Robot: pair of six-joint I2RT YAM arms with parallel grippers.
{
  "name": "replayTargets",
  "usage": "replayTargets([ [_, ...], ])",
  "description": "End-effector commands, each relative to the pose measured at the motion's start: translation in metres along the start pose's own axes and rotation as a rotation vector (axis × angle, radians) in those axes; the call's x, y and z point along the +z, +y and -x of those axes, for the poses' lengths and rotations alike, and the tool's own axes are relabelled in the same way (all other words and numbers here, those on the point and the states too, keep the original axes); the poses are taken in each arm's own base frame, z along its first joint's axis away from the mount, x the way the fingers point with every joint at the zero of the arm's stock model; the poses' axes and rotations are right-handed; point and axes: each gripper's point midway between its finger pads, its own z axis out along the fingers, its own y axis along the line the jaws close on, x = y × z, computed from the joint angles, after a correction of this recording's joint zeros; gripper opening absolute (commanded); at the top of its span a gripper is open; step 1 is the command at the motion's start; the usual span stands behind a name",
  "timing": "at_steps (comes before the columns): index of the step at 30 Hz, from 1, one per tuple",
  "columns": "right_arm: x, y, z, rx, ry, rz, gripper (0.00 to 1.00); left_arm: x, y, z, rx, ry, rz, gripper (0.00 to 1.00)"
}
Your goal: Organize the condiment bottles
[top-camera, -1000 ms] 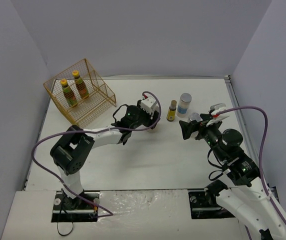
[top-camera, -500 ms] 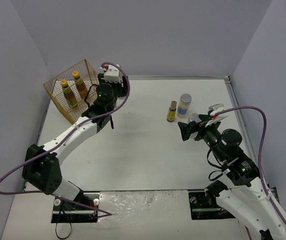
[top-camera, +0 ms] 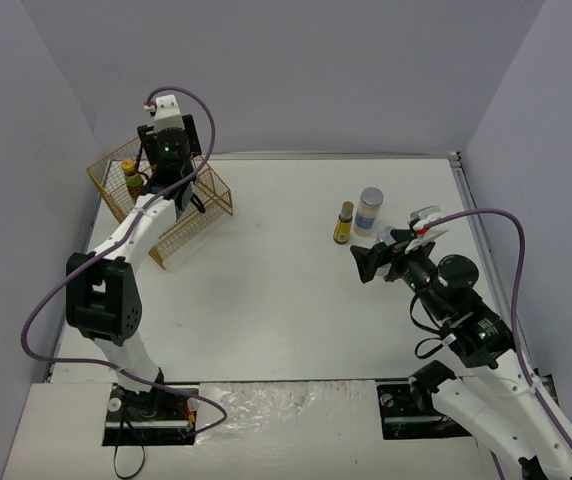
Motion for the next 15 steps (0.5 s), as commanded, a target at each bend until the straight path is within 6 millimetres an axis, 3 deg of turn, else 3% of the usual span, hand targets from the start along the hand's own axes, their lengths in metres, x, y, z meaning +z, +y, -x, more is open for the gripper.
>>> replayTargets([
  [1, 0.007, 0.005, 0.014, -0.005, -0.060, 0.028, 1.00, 0.008, 0.009, 0.075, -0.142, -0.179, 0.022, 0.00],
  [7, 0.009, 0.006, 0.012, -0.004, -0.052, 0.031, 1.00, 0.022, 0.007, 0.048, -0.153, -0.142, 0.033, 0.00],
  [15, 0.008, 0.005, 0.011, 0.001, -0.052, 0.025, 1.00, 0.035, 0.005, -0.003, -0.162, -0.068, 0.063, 0.00],
])
